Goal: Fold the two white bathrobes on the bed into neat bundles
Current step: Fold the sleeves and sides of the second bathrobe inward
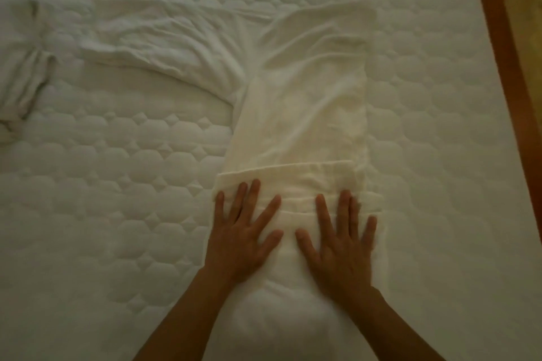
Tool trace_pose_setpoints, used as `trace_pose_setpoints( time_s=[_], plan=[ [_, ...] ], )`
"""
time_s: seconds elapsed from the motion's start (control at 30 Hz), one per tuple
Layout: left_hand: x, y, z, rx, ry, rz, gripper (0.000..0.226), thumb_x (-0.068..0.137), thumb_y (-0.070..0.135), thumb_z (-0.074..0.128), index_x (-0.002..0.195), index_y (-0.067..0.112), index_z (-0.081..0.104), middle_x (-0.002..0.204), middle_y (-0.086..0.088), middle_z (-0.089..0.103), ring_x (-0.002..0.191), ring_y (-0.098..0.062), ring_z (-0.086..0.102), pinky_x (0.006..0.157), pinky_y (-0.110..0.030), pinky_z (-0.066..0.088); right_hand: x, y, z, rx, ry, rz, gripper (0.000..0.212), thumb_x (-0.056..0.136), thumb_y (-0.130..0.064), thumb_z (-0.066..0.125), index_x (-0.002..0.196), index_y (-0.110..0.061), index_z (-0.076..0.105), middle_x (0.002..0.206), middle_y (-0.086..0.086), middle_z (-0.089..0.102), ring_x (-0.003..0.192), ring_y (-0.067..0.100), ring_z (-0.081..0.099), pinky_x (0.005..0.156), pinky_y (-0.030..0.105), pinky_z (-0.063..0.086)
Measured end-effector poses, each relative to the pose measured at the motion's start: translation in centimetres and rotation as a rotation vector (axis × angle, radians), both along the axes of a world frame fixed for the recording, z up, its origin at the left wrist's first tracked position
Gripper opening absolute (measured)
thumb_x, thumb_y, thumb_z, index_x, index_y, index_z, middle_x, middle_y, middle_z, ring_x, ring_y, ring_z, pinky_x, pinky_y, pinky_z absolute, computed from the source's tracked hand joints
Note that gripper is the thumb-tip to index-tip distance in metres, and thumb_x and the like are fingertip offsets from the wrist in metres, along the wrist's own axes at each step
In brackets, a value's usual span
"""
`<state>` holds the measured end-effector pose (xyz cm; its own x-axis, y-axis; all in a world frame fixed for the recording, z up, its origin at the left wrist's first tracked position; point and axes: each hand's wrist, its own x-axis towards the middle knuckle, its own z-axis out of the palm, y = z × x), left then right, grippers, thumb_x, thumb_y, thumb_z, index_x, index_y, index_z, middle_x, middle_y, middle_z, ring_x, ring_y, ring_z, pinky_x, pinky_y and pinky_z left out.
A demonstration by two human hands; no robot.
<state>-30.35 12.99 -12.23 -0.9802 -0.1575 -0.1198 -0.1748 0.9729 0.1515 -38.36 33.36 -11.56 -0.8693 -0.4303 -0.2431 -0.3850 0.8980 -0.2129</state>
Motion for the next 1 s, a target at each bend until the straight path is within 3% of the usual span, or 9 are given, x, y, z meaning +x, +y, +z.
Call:
trace_pose_setpoints(
  time_s=[0.27,0.33,0.4,0.53,0.57,0.63,0.73,0.87,1.0],
  plan=[
    [-6.5,-6.5,3.9,0.052,-0.255,0.211,0.066,0.099,0.067,0.012,0.159,0.042,0.008,0.169,-0.003,0.015,0.155,-0.029,0.019,0.121,-0.057,0.016,-7.2,-6.0,2.6,0.022,-0.034,0.064,0.077,0.094,-0.074,0.024,0.160,-0.035,0.020,0.168,0.013,0.013,0.155,0.031,0.014,0.120,0.064,0.009],
    [-9.1,-9.2,5.2,0.199,-0.302,0.336,0.068,0.100,0.065,0.019,0.159,0.040,-0.004,0.171,-0.001,0.002,0.157,-0.024,0.008,0.124,-0.049,0.010,-9.3,-7.7,3.2,0.022,-0.069,0.034,0.076,0.094,-0.073,0.019,0.158,-0.033,0.029,0.164,0.016,0.028,0.151,0.034,0.027,0.115,0.067,0.018],
    [-11.6,-12.2,6.4,0.429,-0.279,0.555,0.072,0.102,0.059,0.031,0.162,0.030,0.004,0.170,-0.002,0.011,0.155,-0.022,0.017,0.124,-0.042,0.017,-11.3,-9.1,3.5,0.017,-0.076,0.050,0.076,0.095,-0.071,0.016,0.156,-0.030,0.032,0.158,0.020,0.038,0.144,0.037,0.038,0.110,0.068,0.026],
    [-16.3,-20.4,5.7,0.858,0.007,1.078,0.079,0.091,0.062,0.053,0.152,0.014,0.040,0.143,-0.010,0.058,0.126,-0.030,0.058,0.110,-0.042,0.043,-14.4,-12.9,2.8,0.015,-0.037,0.070,0.080,0.095,-0.072,0.008,0.153,-0.027,0.040,0.154,0.024,0.043,0.139,0.040,0.045,0.105,0.071,0.025],
    [-17.3,-22.8,5.2,0.961,0.109,1.205,0.082,0.081,0.066,0.056,0.143,0.014,0.049,0.132,-0.011,0.064,0.113,-0.030,0.065,0.105,-0.045,0.049,-15.1,-14.5,2.4,0.002,-0.023,0.075,0.079,0.095,-0.072,0.010,0.153,-0.027,0.041,0.154,0.024,0.043,0.139,0.041,0.045,0.106,0.071,0.024],
    [-19.1,-27.0,4.3,1.167,0.327,1.392,0.058,0.079,0.058,0.063,0.113,0.012,0.061,0.110,-0.012,0.068,0.092,-0.027,0.068,0.090,-0.043,0.057,-16.4,-18.2,1.7,-0.025,-0.014,0.104,0.077,0.095,-0.071,0.019,0.153,-0.027,0.042,0.157,0.022,0.039,0.141,0.040,0.043,0.110,0.070,0.021],
    [-21.5,-33.1,2.5,1.406,0.639,1.518,0.027,0.094,0.033,0.069,0.102,0.007,0.067,0.106,-0.016,0.072,0.096,-0.029,0.071,0.078,-0.041,0.060,-18.1,-25.2,0.5,-0.061,-0.027,0.166,0.077,0.092,-0.070,0.028,0.156,-0.029,0.036,0.162,0.019,0.030,0.148,0.036,0.033,0.114,0.067,0.019],
    [-23.1,-40.8,0.8,1.663,0.843,1.587,0.040,0.083,0.026,0.080,0.117,0.009,0.067,0.111,-0.014,0.074,0.100,-0.032,0.072,0.080,-0.050,0.061,-21.4,-36.4,-1.5,-0.086,0.043,0.233,0.078,0.093,-0.073,0.022,0.159,-0.032,0.025,0.165,0.017,0.022,0.153,0.033,0.023,0.120,0.065,0.012],
    [-22.3,-45.2,-1.1,1.778,0.834,1.538,0.053,0.081,0.029,0.080,0.128,0.009,0.066,0.119,-0.016,0.073,0.108,-0.034,0.071,0.088,-0.050,0.059,-23.1,-45.7,-2.8,-0.143,0.066,0.311,0.085,0.093,-0.076,0.017,0.162,-0.027,0.011,0.169,0.011,0.011,0.156,0.027,0.011,0.124,0.055,0.004]
  ],
)
